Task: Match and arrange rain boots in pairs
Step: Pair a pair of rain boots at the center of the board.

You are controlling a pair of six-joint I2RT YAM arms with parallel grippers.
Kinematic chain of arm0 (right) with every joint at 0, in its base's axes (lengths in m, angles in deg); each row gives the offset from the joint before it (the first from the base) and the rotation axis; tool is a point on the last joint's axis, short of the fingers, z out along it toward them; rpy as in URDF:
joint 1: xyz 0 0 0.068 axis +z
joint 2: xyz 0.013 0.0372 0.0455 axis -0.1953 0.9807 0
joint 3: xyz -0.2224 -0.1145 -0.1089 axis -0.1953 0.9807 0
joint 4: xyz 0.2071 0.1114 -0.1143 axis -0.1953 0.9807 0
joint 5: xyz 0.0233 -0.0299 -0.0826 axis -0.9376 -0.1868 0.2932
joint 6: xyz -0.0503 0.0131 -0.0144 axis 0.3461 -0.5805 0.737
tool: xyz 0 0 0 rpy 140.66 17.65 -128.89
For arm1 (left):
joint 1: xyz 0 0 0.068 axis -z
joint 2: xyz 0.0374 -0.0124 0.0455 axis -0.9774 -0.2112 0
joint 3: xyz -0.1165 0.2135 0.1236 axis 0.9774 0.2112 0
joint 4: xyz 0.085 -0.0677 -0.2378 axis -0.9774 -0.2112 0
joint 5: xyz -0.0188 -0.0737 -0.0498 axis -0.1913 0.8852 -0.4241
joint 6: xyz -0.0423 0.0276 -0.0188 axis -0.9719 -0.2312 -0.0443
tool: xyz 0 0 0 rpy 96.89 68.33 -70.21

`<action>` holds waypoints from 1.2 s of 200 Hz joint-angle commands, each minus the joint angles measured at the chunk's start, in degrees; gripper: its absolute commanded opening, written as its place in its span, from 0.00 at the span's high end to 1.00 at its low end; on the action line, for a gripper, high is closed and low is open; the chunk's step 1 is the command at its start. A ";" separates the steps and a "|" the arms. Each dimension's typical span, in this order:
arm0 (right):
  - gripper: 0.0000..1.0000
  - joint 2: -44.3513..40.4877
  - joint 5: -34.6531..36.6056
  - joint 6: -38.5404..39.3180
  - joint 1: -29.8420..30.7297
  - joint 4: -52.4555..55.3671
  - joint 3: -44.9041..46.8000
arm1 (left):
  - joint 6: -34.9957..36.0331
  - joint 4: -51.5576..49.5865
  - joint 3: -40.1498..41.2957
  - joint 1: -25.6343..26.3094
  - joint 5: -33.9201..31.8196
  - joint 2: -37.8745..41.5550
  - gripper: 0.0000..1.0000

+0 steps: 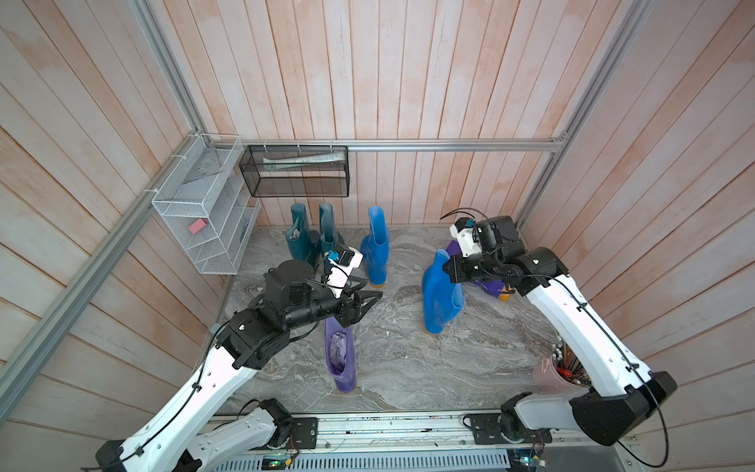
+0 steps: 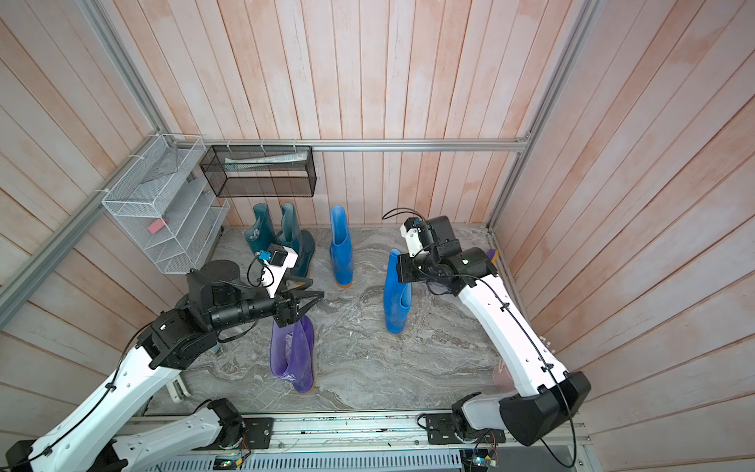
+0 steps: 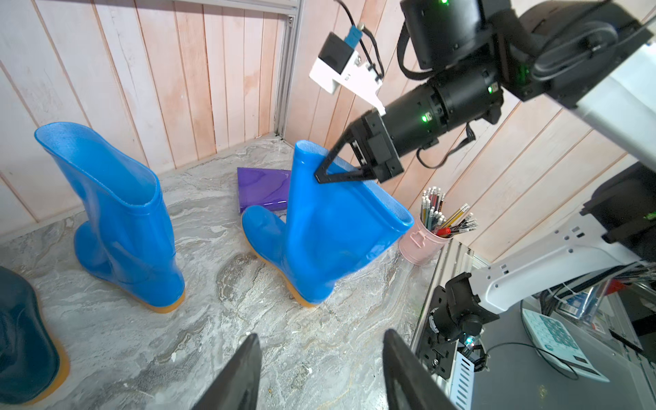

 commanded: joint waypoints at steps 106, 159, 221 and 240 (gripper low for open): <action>1.00 35.04 -10.99 7.17 -5.16 0.21 -42.49 | -1.64 -4.66 -2.29 0.33 -6.92 3.64 0.44; 1.00 48.30 -15.93 5.48 -4.95 3.50 -58.26 | -1.61 -6.27 -2.33 0.32 -7.95 4.07 0.44; 1.00 48.91 -19.51 2.98 -3.04 -1.30 -55.23 | -1.64 -6.64 -2.34 0.28 -8.49 4.24 0.44; 1.00 49.07 -19.74 2.17 -2.58 -1.79 -55.23 | -1.62 -6.86 -2.29 0.33 -8.74 4.30 0.44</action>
